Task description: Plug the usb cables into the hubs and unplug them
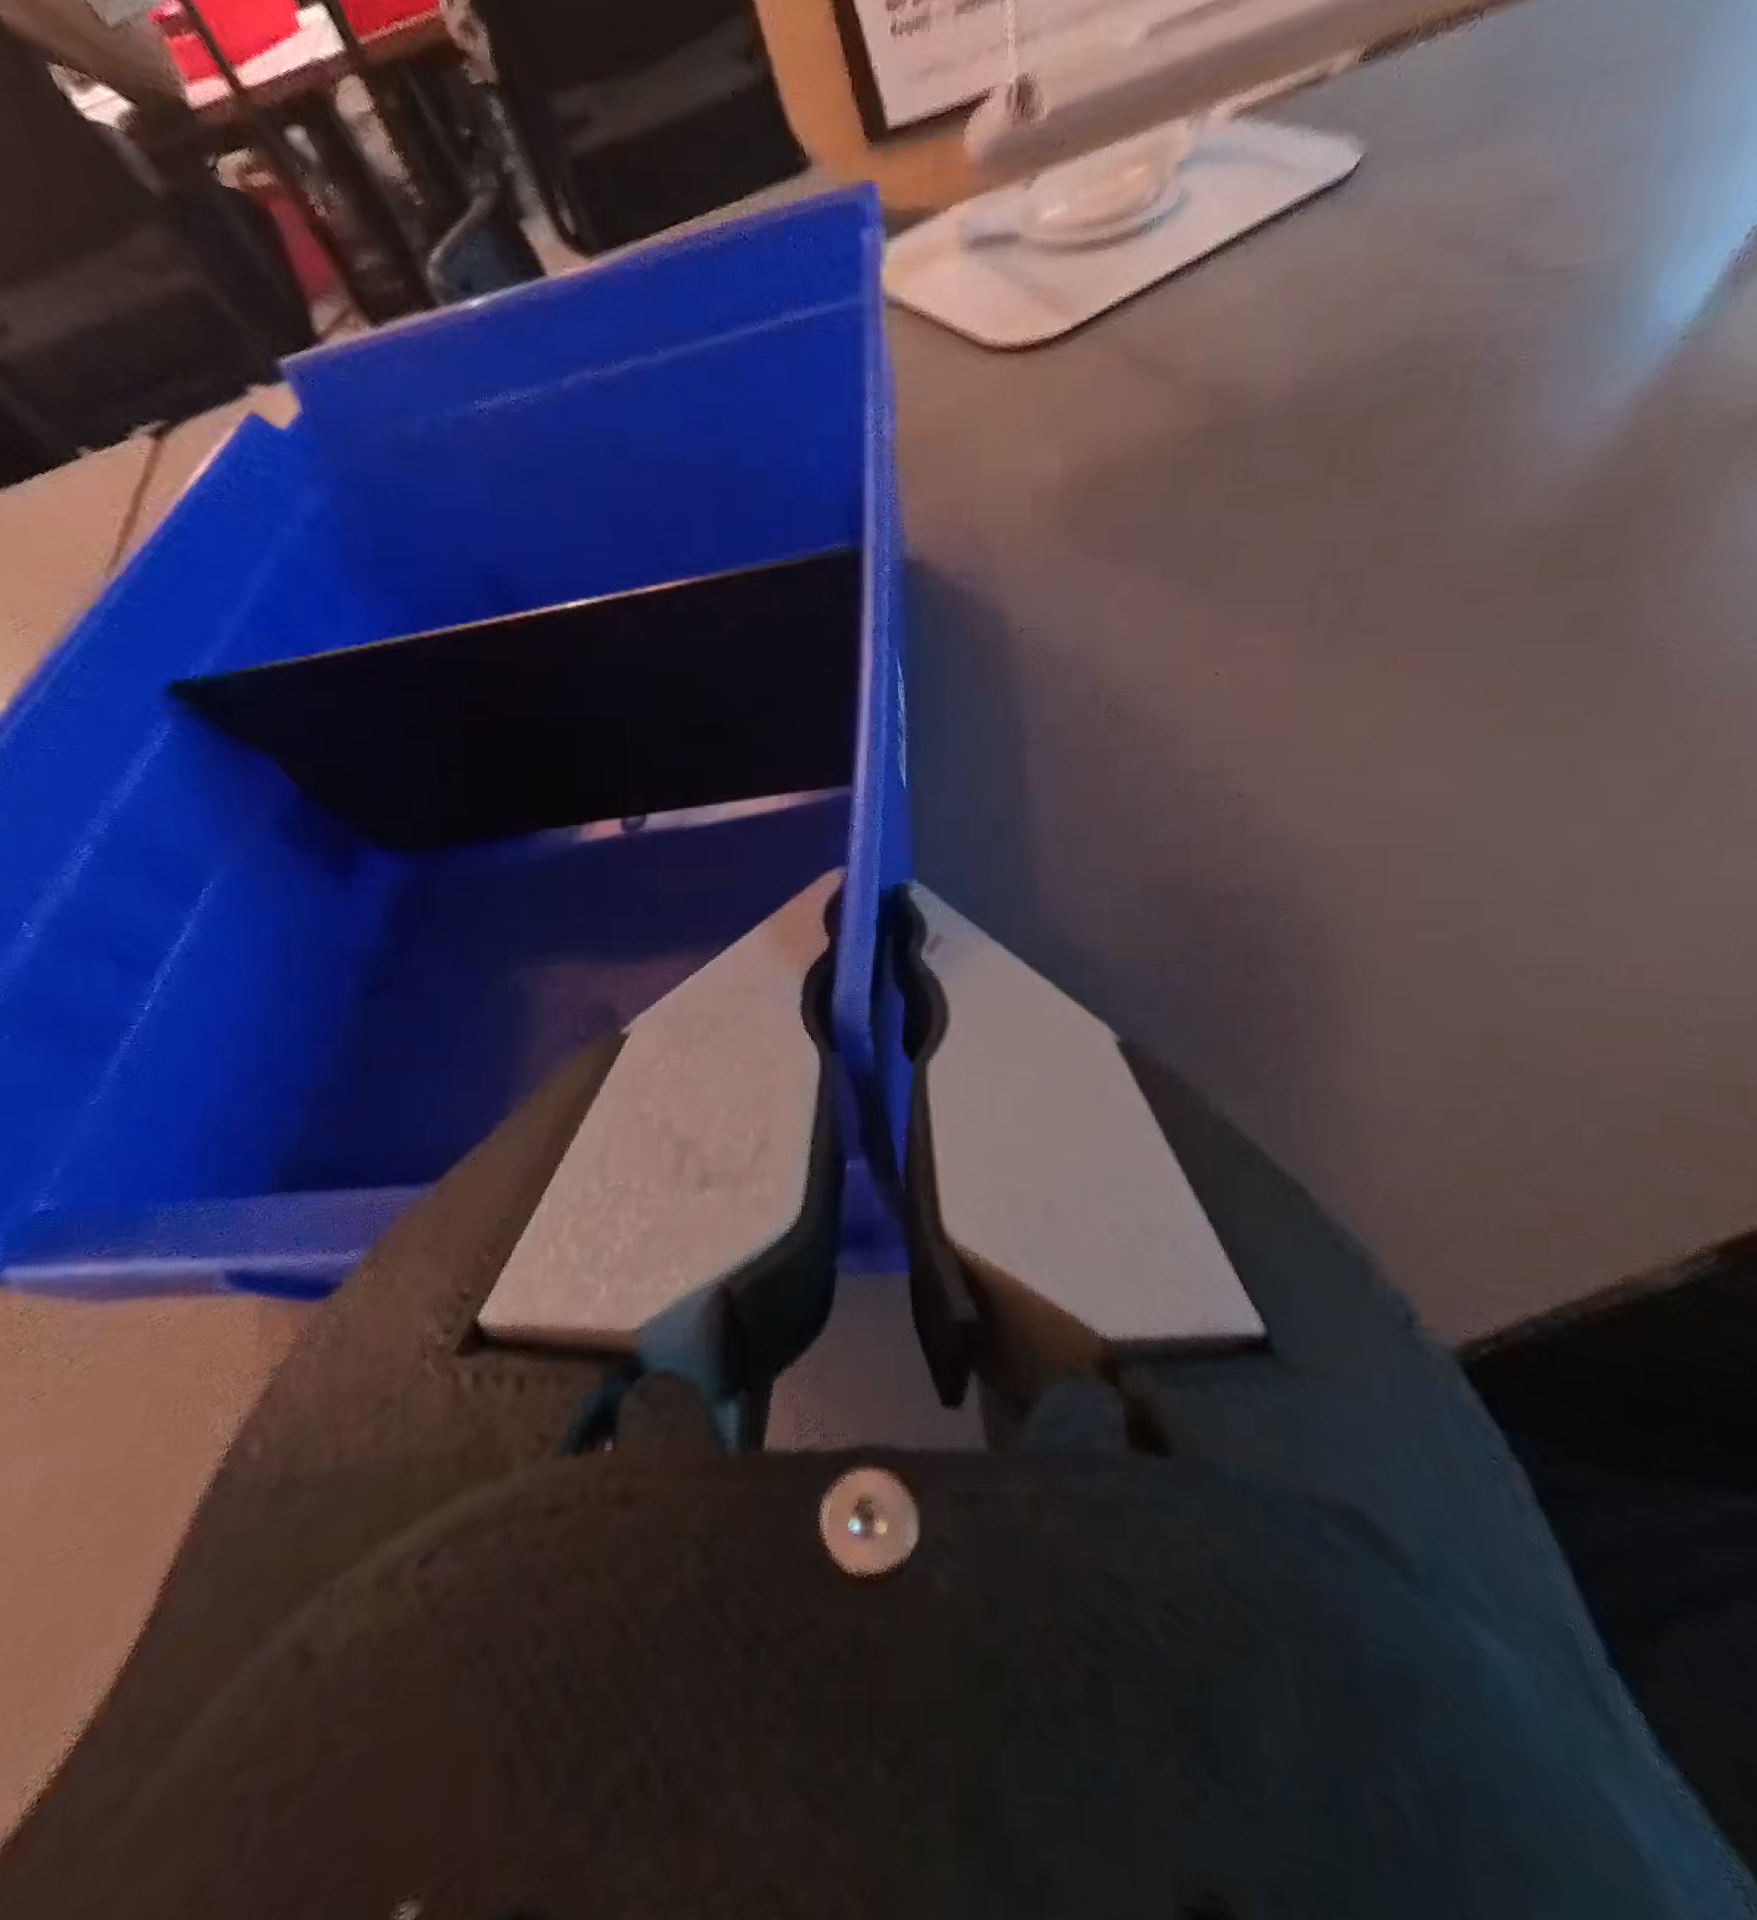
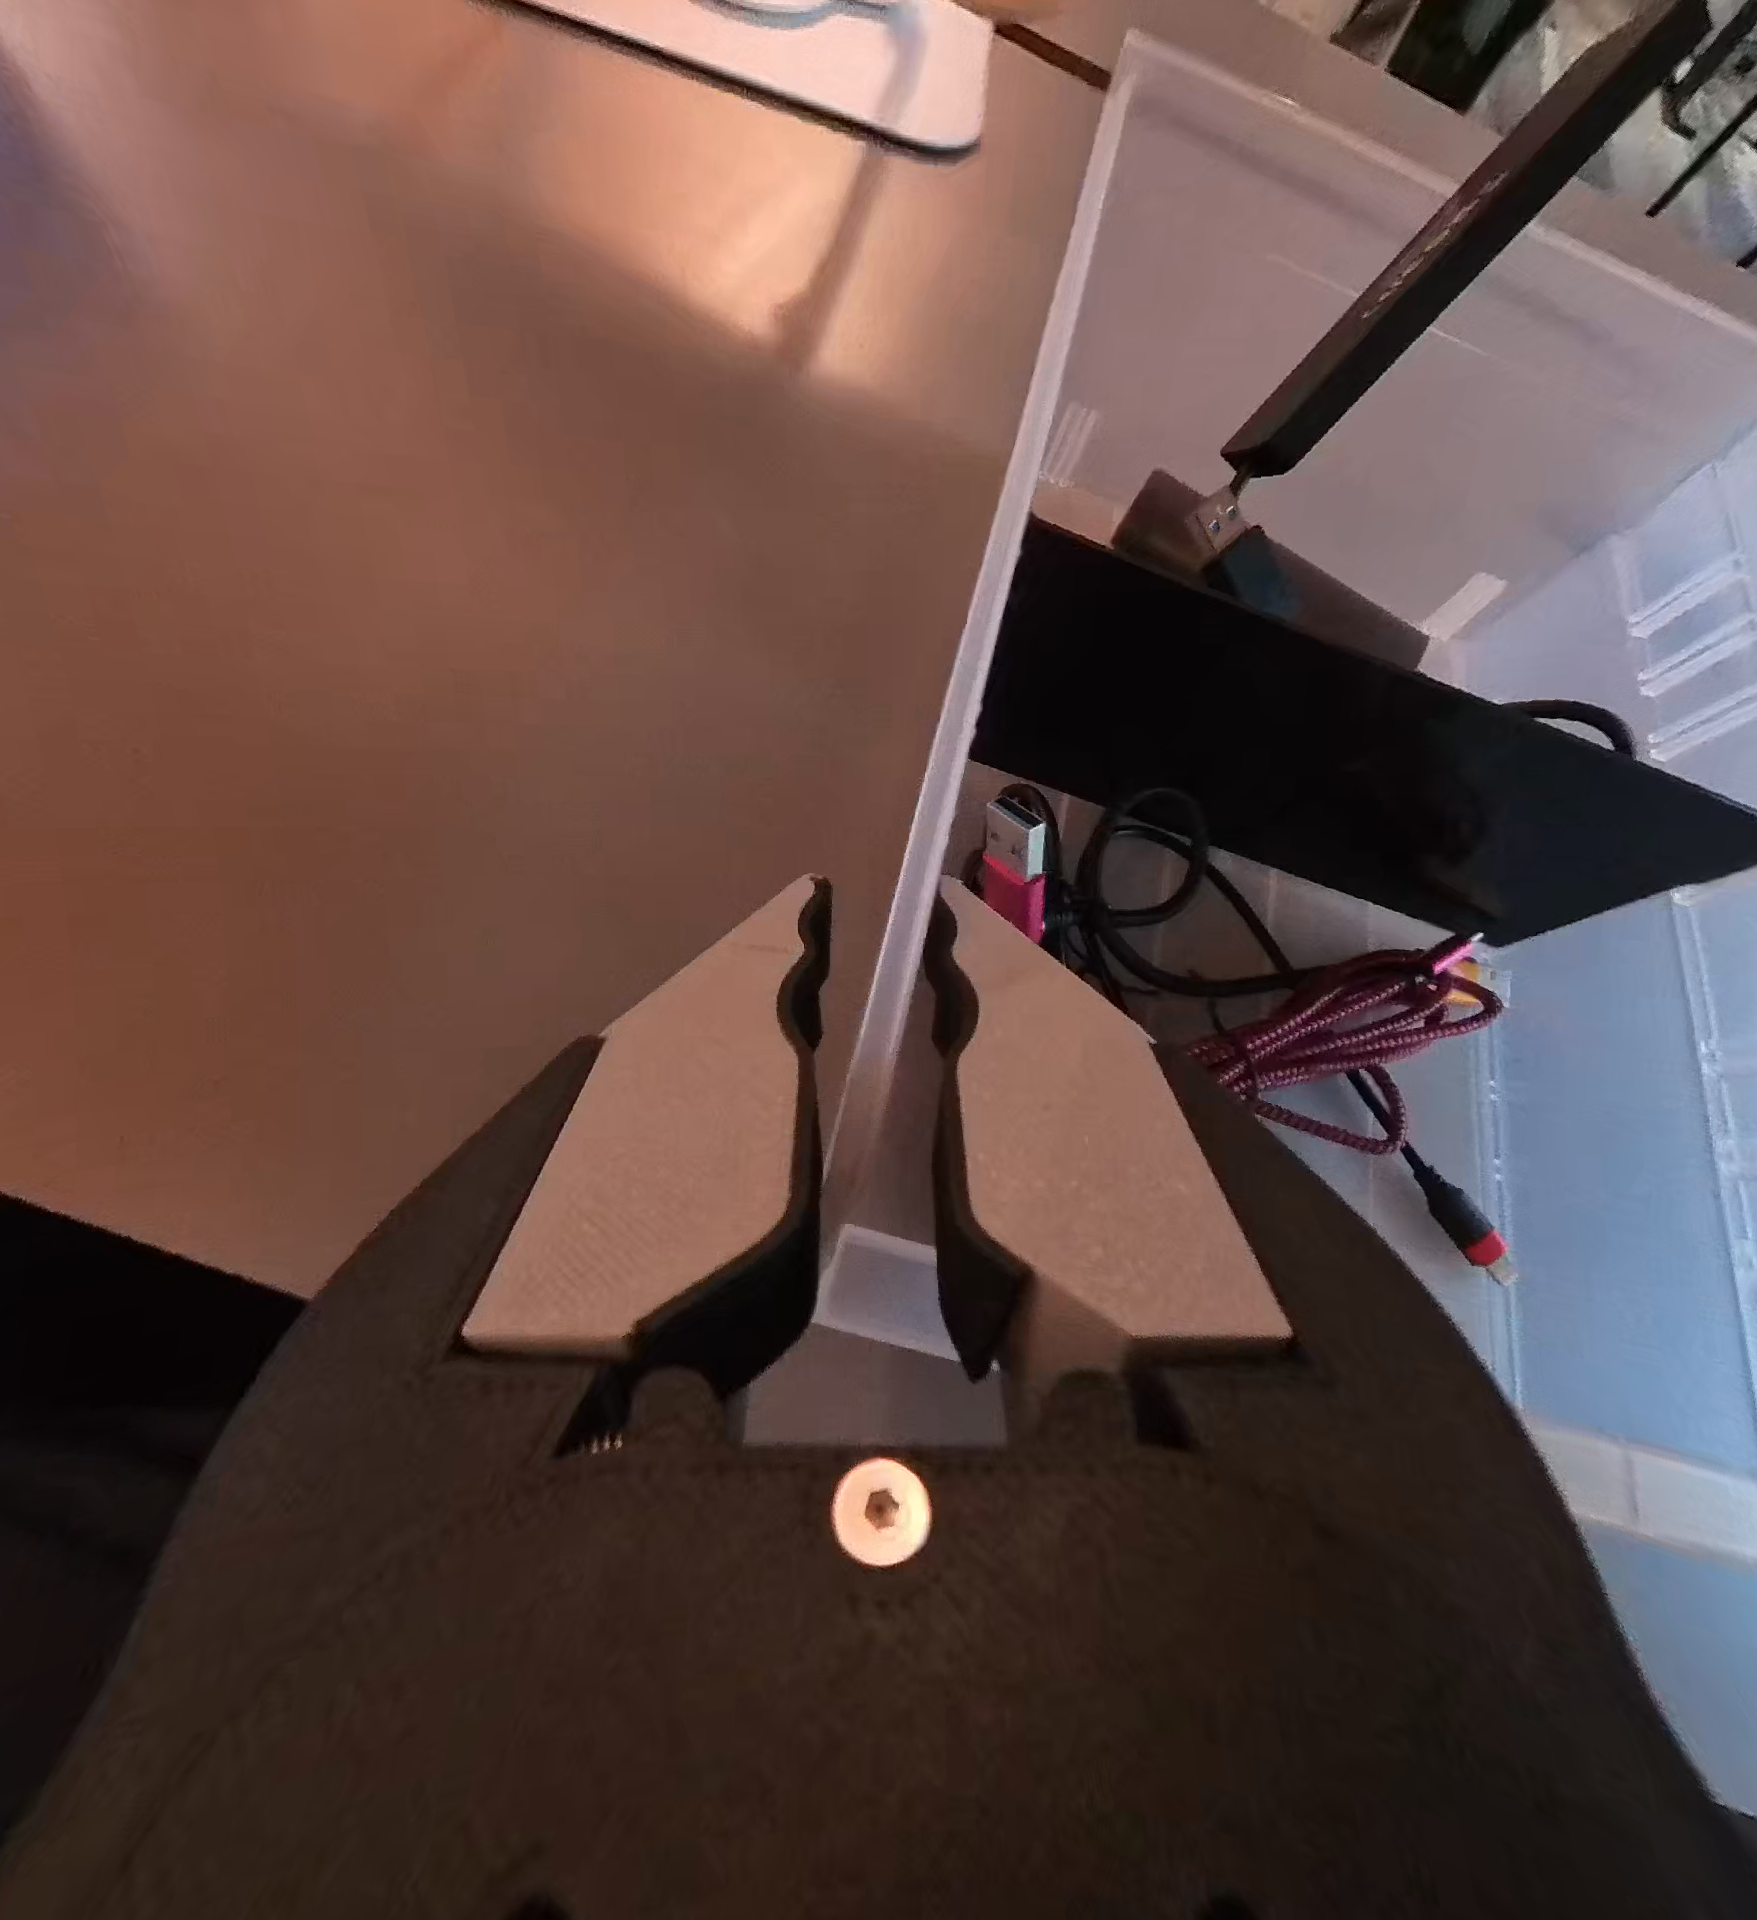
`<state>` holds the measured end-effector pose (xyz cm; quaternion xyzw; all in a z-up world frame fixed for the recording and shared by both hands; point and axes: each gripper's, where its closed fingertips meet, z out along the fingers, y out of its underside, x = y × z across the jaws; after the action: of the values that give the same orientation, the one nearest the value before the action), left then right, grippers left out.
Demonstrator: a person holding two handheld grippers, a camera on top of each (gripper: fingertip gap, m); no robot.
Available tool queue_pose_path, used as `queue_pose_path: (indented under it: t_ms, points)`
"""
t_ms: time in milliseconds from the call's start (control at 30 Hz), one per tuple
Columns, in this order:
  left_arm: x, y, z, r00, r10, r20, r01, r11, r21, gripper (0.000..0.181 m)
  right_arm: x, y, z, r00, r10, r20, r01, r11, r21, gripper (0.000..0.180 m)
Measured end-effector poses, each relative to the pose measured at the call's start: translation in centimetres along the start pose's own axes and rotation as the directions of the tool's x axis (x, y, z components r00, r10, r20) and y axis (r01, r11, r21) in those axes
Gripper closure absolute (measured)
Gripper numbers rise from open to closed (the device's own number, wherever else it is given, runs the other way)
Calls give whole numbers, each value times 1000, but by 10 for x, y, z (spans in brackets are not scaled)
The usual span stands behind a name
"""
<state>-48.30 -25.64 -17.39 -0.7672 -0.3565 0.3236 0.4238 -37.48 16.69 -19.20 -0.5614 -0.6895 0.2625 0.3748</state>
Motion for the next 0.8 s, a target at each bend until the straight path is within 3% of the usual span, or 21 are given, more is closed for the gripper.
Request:
queue_pose_path:
  t_ms: [300, 567, 667, 800]
  points:
    - [-35, -54, -56, 996, -60, 62, 50, 989, 141, 177, -157, -56, 14, 985, -42, 169, 33, 998, 52, 159]
    - [-60, -125, -141, 977, 22, 210, -91, 941, 326, 177, -370, -136, 29, 896, -146, 419, 97, 986, 137, 131]
    - [-59, -154, -167, 975, 45, 217, -129, 911, 393, 177, -413, -171, 3, 884, -171, 436, 76, 971, 227, 131]
    - [-40, -178, -185, 973, 111, 204, -192, 878, 438, 176, -401, -193, -65, 826, -235, 512, 17, 919, 394, 126]
